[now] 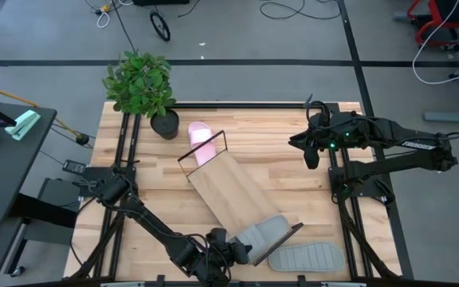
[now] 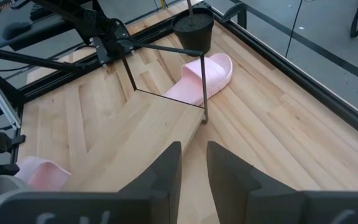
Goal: Pick and place slides into the shelf
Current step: Put the left gray slide on the shelf
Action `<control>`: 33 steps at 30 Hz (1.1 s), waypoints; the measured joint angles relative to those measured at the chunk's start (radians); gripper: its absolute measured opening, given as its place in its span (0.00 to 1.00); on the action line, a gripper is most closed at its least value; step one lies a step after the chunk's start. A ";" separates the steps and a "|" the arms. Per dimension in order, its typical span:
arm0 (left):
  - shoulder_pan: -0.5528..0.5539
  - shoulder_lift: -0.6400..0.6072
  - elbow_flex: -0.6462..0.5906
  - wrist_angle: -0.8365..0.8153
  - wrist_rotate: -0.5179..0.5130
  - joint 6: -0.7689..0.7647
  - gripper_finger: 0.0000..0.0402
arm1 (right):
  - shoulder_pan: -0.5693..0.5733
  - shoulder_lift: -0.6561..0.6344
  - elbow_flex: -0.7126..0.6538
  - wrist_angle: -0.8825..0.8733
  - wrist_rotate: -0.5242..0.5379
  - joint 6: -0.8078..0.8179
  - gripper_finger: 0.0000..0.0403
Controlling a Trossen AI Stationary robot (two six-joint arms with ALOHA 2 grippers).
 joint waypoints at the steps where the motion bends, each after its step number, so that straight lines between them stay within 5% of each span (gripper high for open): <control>1: 0.000 0.000 0.000 0.000 0.002 0.000 0.03 | 0.000 0.000 0.000 0.000 0.000 0.000 0.20; 20: 0.000 0.000 0.000 0.000 0.004 0.009 0.28 | 0.000 0.000 0.000 0.000 0.000 0.000 0.20; 33: 0.035 0.000 0.000 -0.016 0.115 -0.026 0.42 | 0.000 0.000 0.000 0.000 0.000 0.000 0.20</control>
